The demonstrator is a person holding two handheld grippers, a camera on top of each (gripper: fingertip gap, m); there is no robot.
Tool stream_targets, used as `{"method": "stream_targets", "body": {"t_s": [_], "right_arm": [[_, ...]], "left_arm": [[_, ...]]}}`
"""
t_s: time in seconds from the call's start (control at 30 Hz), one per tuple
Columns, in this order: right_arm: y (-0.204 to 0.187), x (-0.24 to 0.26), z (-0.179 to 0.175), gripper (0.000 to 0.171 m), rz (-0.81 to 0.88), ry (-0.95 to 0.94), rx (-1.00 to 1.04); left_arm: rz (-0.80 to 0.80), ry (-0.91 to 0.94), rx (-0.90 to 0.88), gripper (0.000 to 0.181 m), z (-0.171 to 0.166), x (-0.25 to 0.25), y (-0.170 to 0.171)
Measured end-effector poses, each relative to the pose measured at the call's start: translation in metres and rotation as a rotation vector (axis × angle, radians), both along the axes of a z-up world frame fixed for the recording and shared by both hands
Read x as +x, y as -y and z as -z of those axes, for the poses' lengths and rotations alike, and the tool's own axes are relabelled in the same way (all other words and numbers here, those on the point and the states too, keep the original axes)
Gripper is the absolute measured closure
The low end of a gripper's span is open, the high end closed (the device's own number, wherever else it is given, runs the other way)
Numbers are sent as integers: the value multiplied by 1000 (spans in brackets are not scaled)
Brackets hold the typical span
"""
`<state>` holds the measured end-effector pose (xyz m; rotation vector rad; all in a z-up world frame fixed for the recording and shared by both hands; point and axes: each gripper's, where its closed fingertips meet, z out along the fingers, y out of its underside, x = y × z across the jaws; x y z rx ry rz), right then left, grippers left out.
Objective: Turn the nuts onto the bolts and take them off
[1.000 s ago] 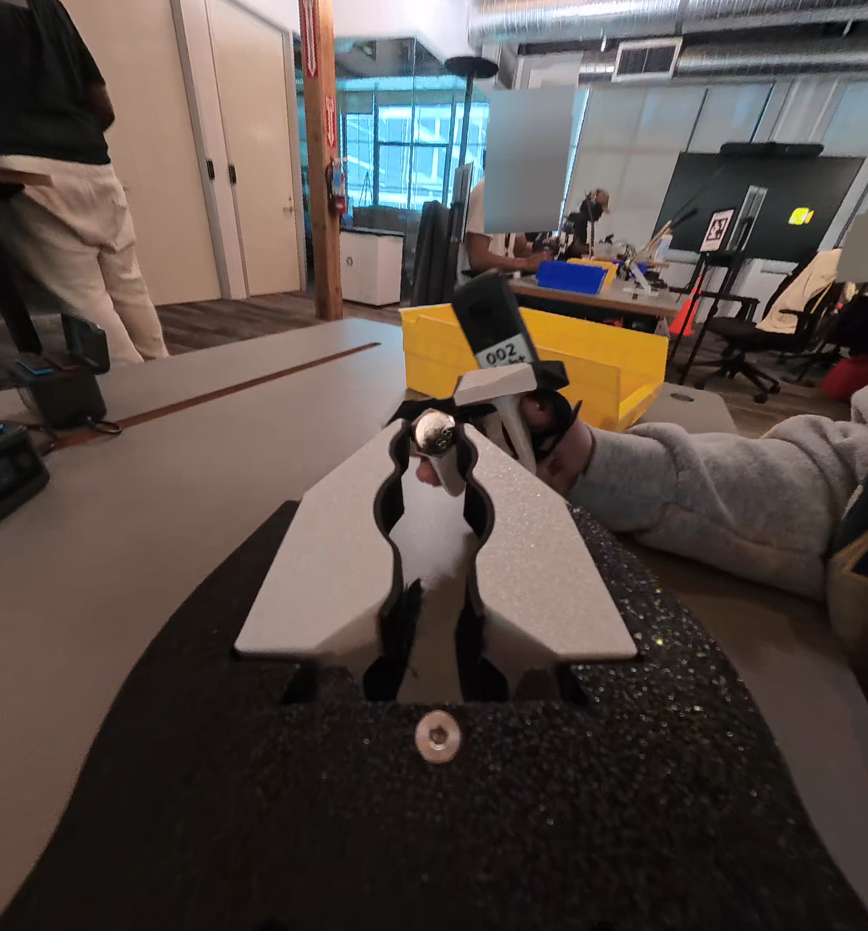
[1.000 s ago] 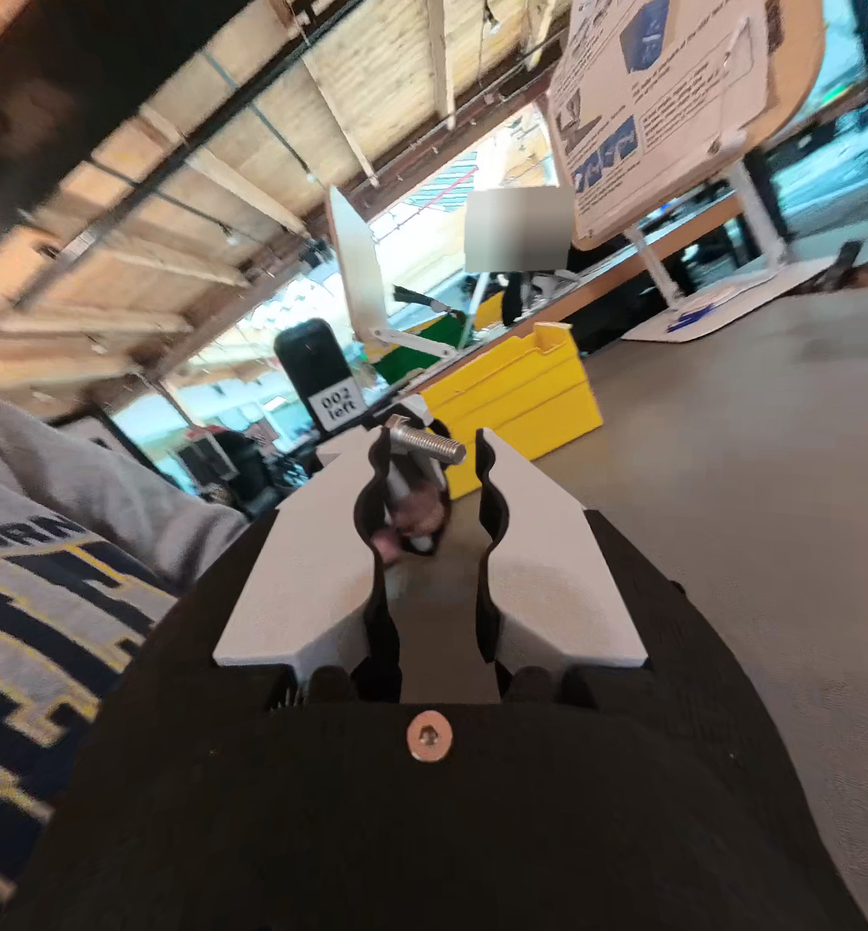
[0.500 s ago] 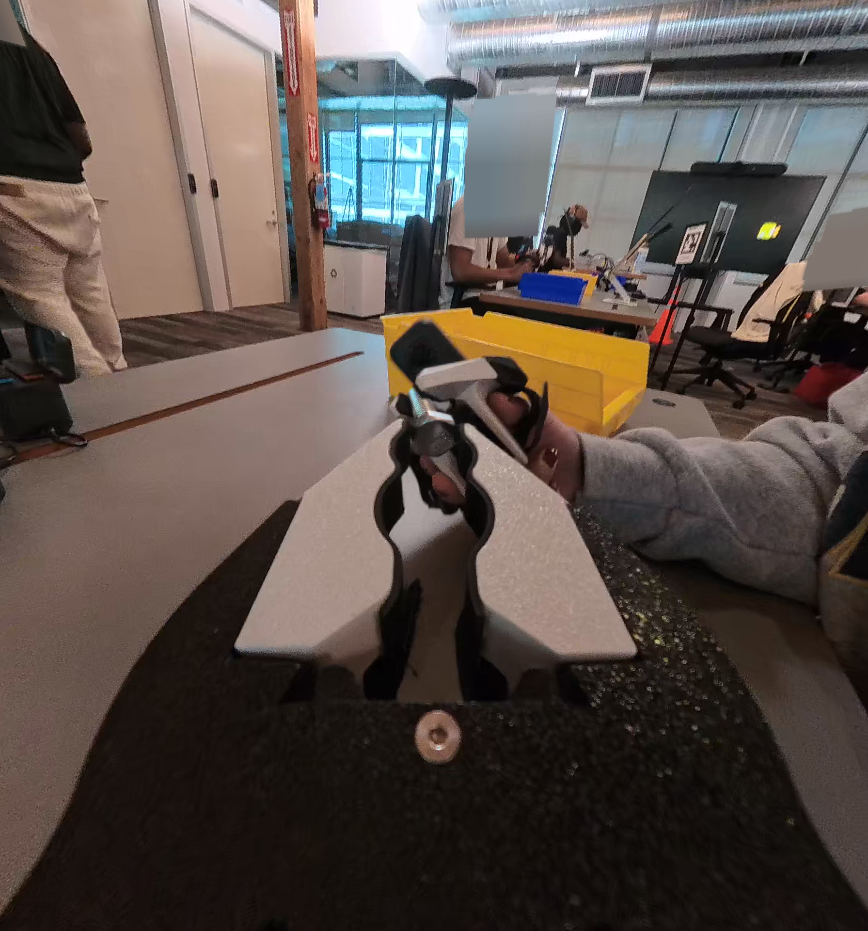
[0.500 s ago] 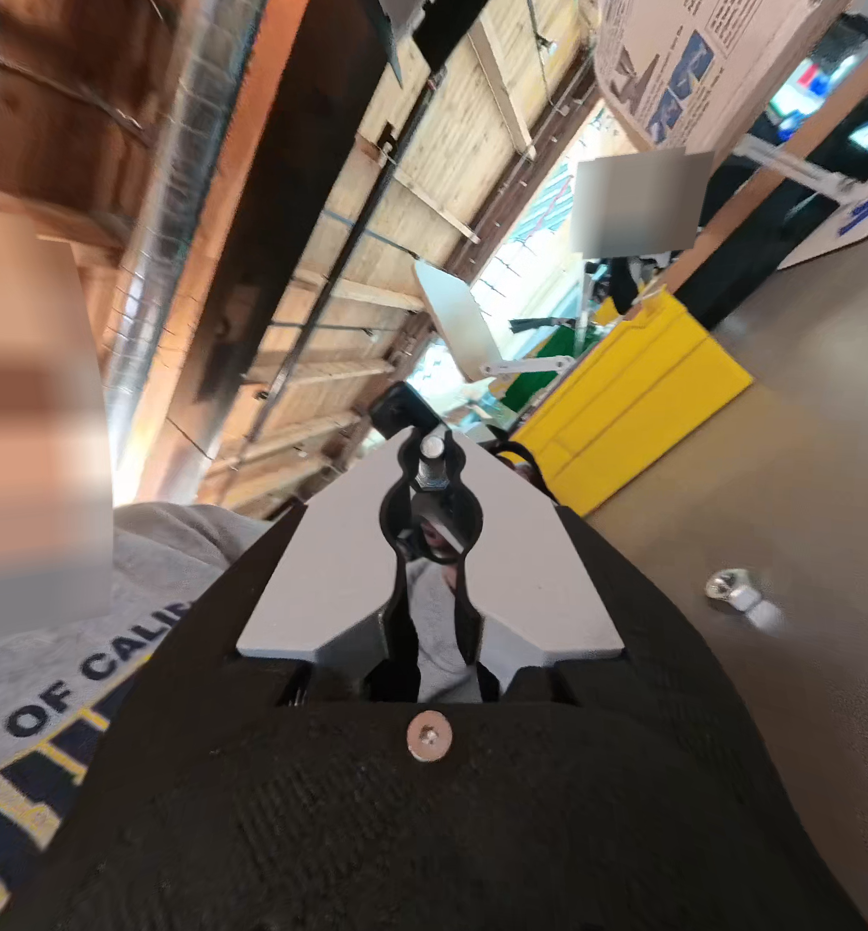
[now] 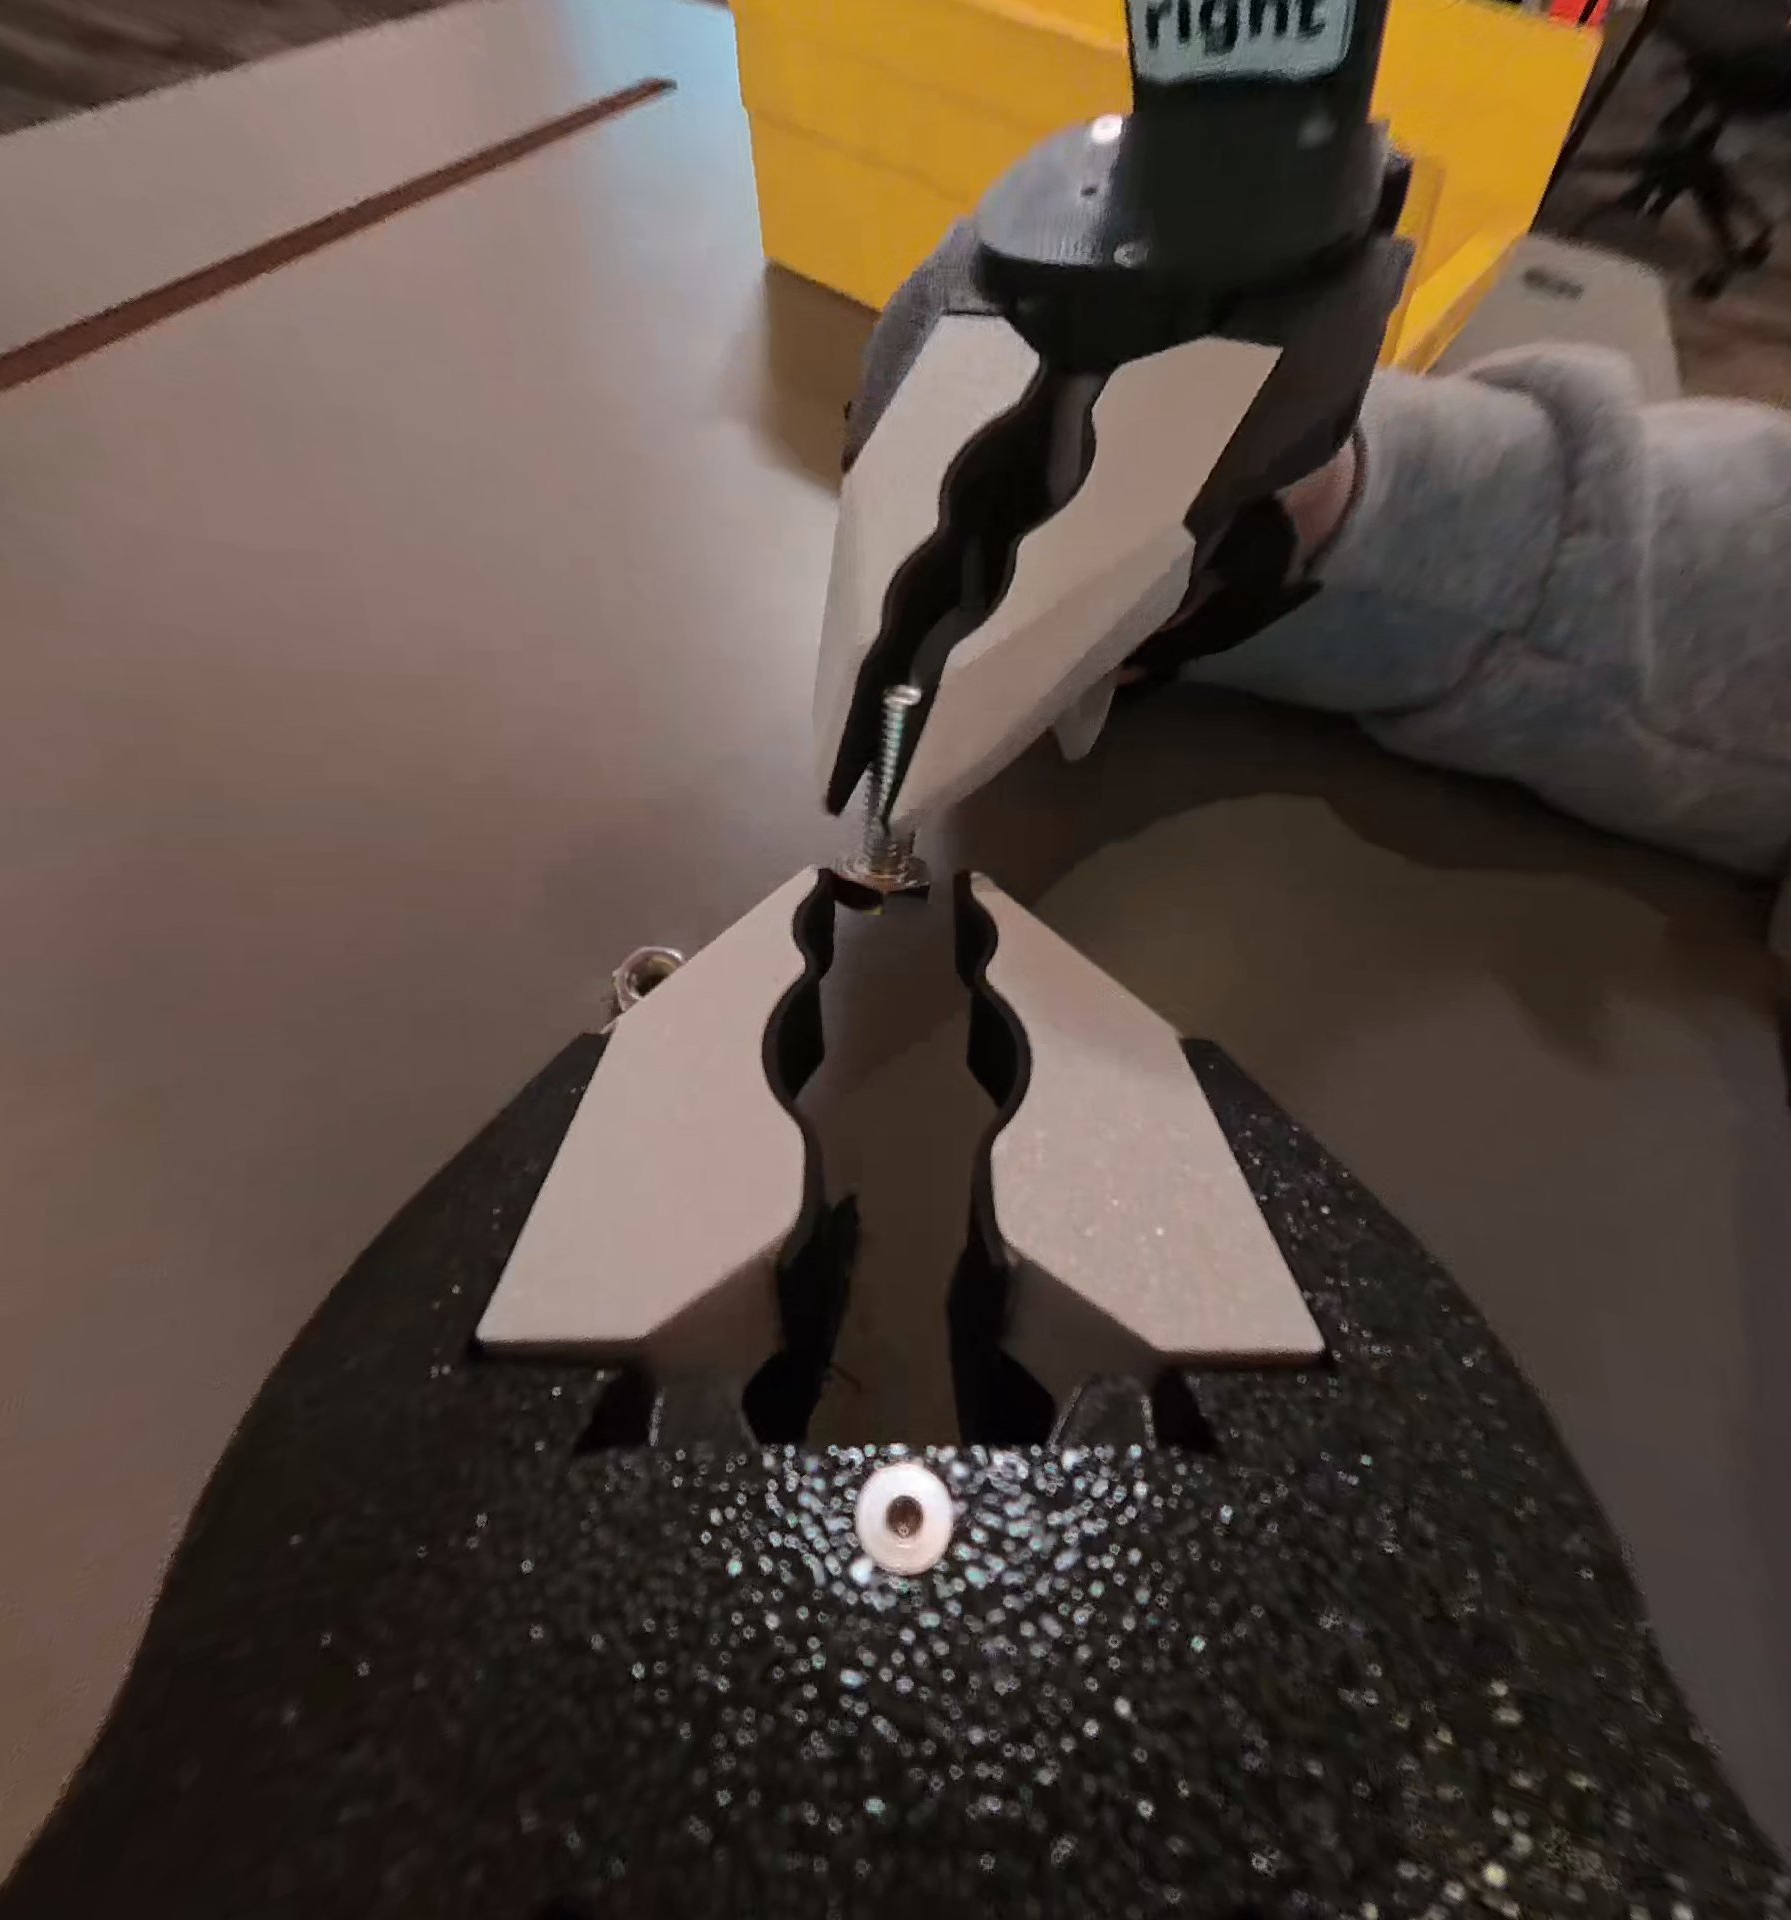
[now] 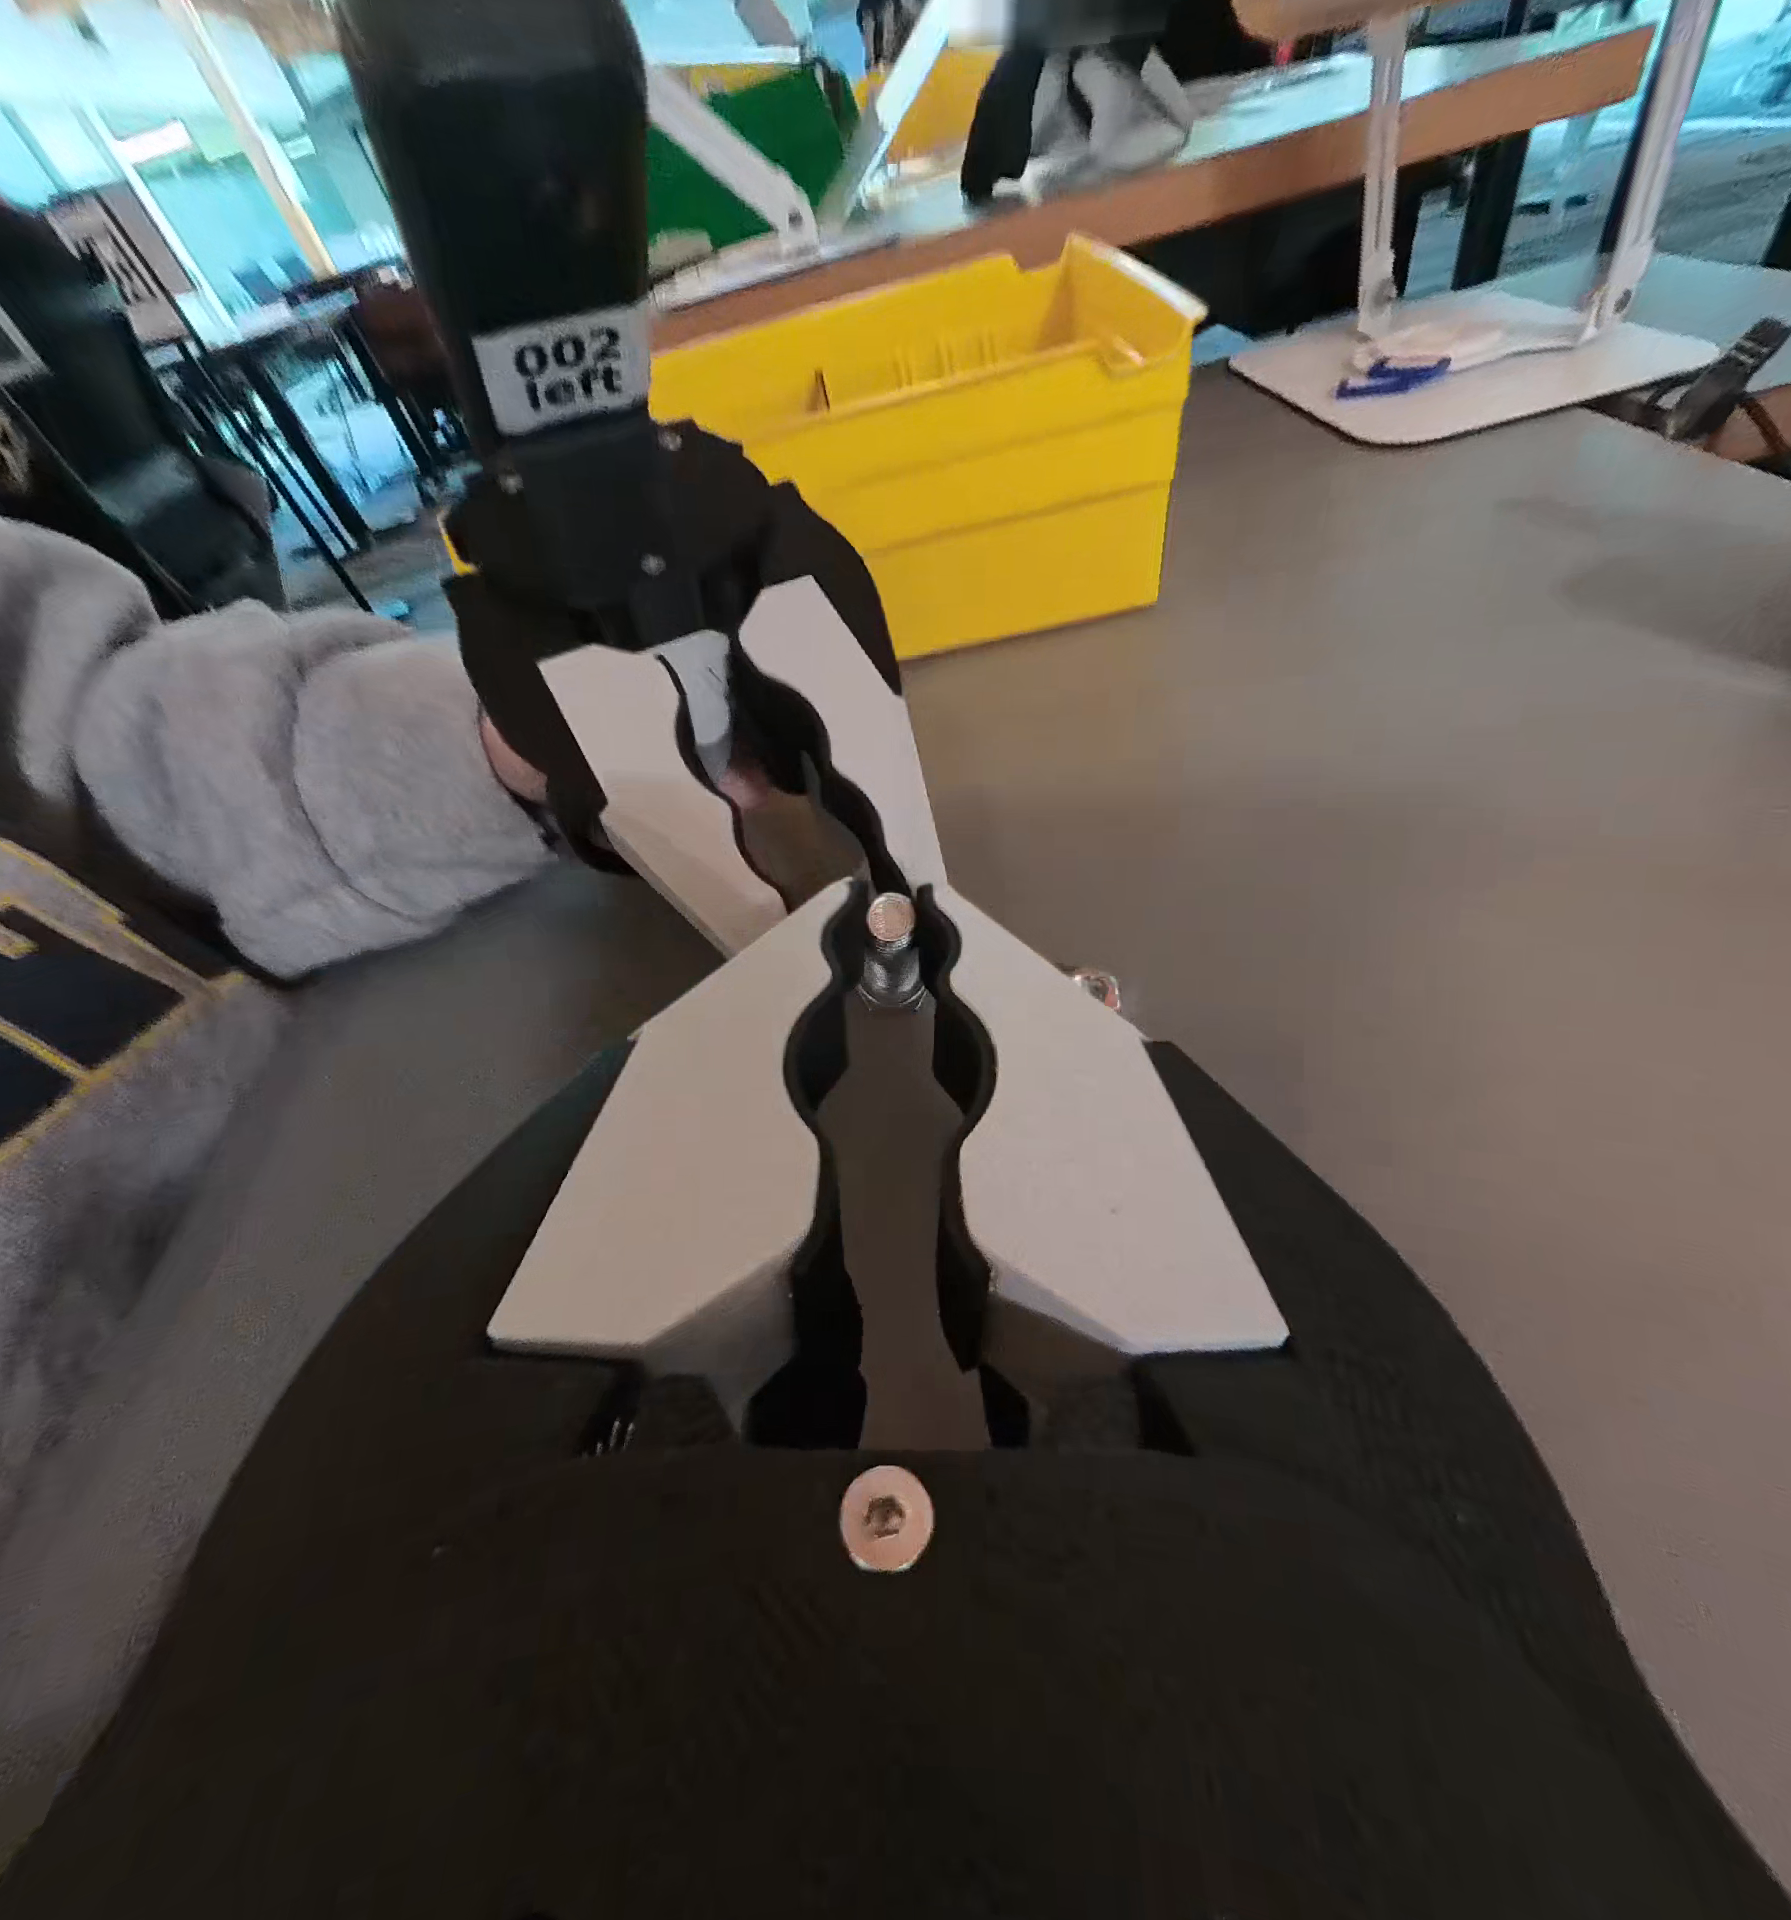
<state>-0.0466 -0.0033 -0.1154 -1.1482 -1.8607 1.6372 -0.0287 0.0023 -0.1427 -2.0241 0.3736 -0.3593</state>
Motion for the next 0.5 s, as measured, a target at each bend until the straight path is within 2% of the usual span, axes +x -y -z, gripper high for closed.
{"method": "stream_targets", "body": {"t_s": [0.27, 0.5], "right_arm": [[8, 5, 9, 163, -58, 16, 42], [6, 2, 14, 163, -32, 39, 52]], "left_arm": [[44, 30, -45, 163, 9, 5, 4], [4, -15, -59, 165, 16, 2, 0]]}}
